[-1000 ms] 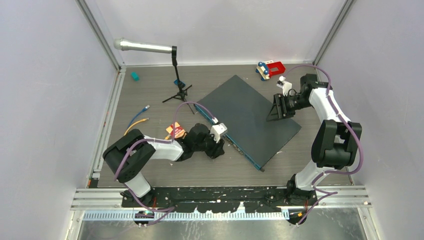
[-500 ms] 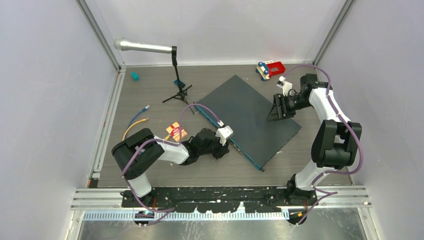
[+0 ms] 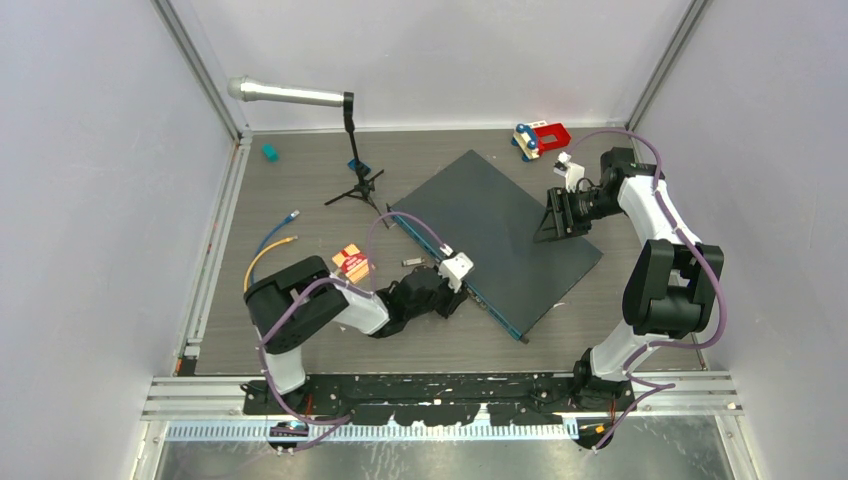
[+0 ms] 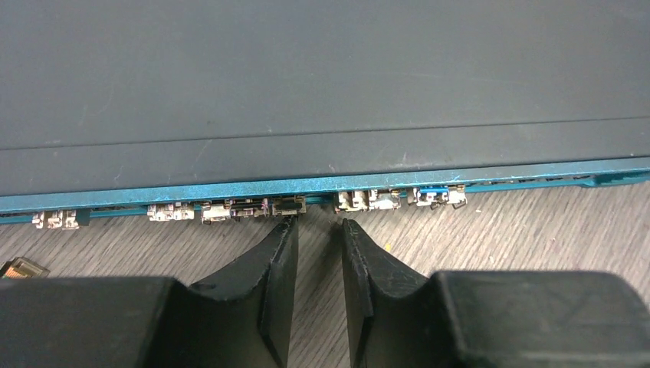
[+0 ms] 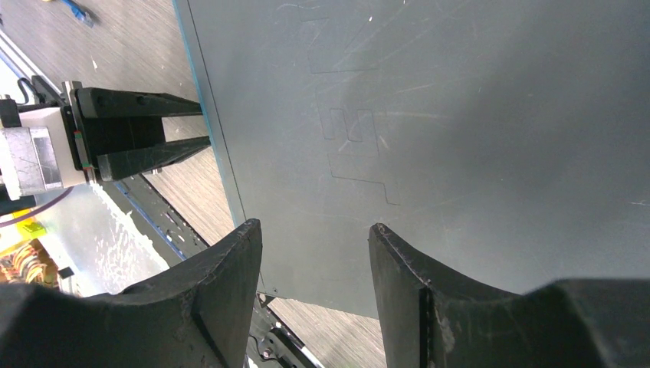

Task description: Pull the plug from the switch port

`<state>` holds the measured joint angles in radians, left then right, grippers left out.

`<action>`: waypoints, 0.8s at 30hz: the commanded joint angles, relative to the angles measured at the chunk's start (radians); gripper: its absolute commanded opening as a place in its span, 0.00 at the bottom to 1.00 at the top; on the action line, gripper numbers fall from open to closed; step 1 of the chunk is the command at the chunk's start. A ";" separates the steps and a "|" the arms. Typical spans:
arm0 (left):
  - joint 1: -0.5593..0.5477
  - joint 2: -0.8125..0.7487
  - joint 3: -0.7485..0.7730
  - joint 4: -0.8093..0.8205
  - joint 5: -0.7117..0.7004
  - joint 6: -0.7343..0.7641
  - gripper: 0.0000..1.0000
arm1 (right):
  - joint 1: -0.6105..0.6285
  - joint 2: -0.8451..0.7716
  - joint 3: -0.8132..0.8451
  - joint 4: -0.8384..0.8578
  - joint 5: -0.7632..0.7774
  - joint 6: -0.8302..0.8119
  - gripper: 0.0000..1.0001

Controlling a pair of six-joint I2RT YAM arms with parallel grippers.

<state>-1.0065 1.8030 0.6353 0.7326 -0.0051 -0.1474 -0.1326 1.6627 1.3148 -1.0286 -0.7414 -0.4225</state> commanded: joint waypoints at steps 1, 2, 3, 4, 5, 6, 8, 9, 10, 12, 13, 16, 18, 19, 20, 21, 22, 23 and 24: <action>-0.041 0.042 -0.014 0.132 -0.123 -0.002 0.27 | 0.005 -0.020 0.025 0.007 -0.004 -0.002 0.58; -0.042 0.050 -0.015 0.150 -0.149 0.001 0.26 | 0.005 -0.023 0.025 0.007 -0.004 -0.001 0.58; -0.042 0.061 -0.015 0.161 -0.174 0.002 0.25 | 0.005 -0.026 0.025 0.007 -0.003 0.000 0.59; -0.042 0.066 -0.014 0.165 -0.187 0.004 0.25 | 0.005 -0.028 0.025 0.007 -0.004 0.000 0.58; -0.042 0.069 -0.019 0.173 -0.197 0.007 0.24 | 0.005 -0.028 0.024 0.006 -0.005 0.001 0.58; -0.042 0.069 -0.026 0.189 -0.209 0.005 0.23 | 0.005 -0.029 0.024 0.007 -0.005 -0.001 0.58; -0.042 0.071 -0.041 0.225 -0.211 0.011 0.21 | 0.005 -0.028 0.023 0.007 -0.004 0.000 0.58; -0.041 0.071 -0.047 0.243 -0.210 0.014 0.21 | 0.005 -0.026 0.024 0.007 -0.005 -0.001 0.58; -0.042 0.071 -0.050 0.254 -0.209 0.019 0.19 | 0.005 -0.024 0.024 0.007 -0.003 -0.001 0.58; -0.042 0.068 -0.053 0.255 -0.216 0.022 0.18 | 0.005 -0.023 0.024 0.006 -0.003 -0.002 0.58; -0.042 0.064 -0.059 0.256 -0.218 0.026 0.16 | 0.005 -0.023 0.024 0.006 -0.003 -0.003 0.58; -0.042 0.056 -0.072 0.256 -0.228 0.047 0.15 | 0.005 -0.021 0.024 0.005 -0.001 -0.005 0.58; -0.042 0.056 -0.070 0.257 -0.233 0.058 0.15 | 0.005 -0.021 0.024 0.005 -0.001 -0.005 0.58; -0.042 0.061 -0.070 0.271 -0.232 0.056 0.16 | 0.005 -0.020 0.023 0.005 -0.001 -0.006 0.58; -0.042 0.067 -0.070 0.284 -0.220 0.054 0.17 | 0.005 -0.018 0.024 0.003 0.000 -0.007 0.58; -0.042 0.074 -0.070 0.300 -0.209 0.053 0.18 | 0.005 -0.017 0.024 0.003 0.000 -0.006 0.58; -0.043 0.080 -0.068 0.312 -0.206 0.048 0.18 | 0.005 -0.017 0.025 0.004 -0.001 -0.006 0.59; -0.043 0.087 -0.066 0.327 -0.200 0.045 0.19 | 0.005 -0.016 0.026 0.004 -0.001 -0.006 0.58; -0.043 0.095 -0.065 0.345 -0.190 0.047 0.19 | 0.005 -0.017 0.025 0.003 -0.001 -0.007 0.58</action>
<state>-1.0523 1.8652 0.5709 0.9592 -0.1917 -0.1211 -0.1326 1.6627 1.3148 -1.0286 -0.7410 -0.4229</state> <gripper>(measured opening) 0.184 0.584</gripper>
